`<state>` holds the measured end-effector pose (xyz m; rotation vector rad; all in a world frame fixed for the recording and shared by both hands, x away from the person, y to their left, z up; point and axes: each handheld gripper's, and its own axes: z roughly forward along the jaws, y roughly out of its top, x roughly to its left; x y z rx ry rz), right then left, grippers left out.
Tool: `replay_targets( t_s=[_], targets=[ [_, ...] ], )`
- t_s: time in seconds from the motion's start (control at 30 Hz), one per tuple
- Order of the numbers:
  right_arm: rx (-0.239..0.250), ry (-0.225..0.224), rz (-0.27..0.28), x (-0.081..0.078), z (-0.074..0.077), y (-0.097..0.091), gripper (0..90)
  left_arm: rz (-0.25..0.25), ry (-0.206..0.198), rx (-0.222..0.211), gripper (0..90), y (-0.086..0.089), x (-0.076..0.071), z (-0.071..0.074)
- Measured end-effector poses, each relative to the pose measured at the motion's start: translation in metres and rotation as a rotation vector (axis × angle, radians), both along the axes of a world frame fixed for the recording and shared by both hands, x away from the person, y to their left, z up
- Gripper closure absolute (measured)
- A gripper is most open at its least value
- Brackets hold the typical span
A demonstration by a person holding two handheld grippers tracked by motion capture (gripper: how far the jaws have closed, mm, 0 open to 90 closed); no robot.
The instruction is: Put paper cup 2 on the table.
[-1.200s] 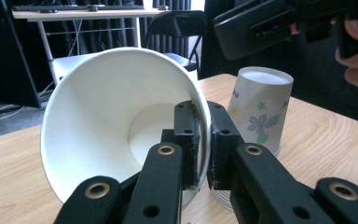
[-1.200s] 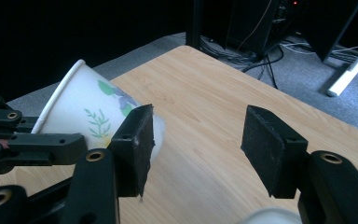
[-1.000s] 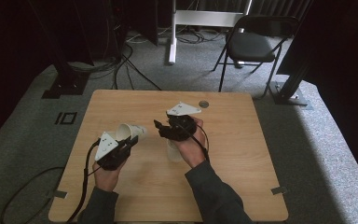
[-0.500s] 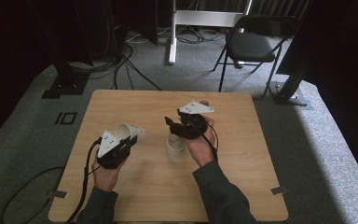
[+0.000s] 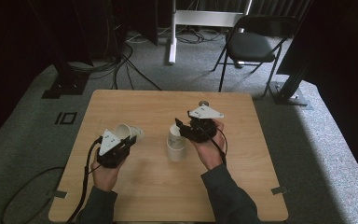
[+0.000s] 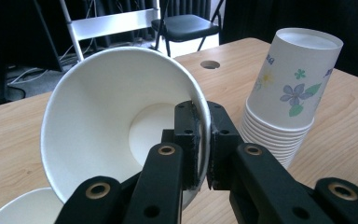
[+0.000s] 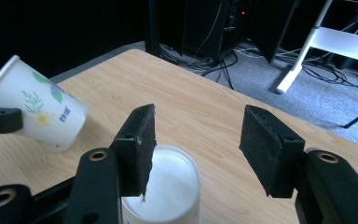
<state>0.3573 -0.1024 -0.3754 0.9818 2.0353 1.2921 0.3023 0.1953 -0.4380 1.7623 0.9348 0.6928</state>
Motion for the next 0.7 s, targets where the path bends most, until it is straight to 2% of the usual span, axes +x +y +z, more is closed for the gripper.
replay_targets(
  t_s=[0.27, 0.7],
  targets=[
    [0.024, 0.003, -0.024, -0.006, -0.008, -0.014, 44.9, 0.003, 0.009, 0.027, 85.5, -0.003, 0.000, 0.000],
    [0.030, 0.003, -0.056, -0.016, -0.022, -0.032, 44.9, 0.006, 0.025, 0.053, 85.5, -0.004, 0.002, 0.000]
  ],
)
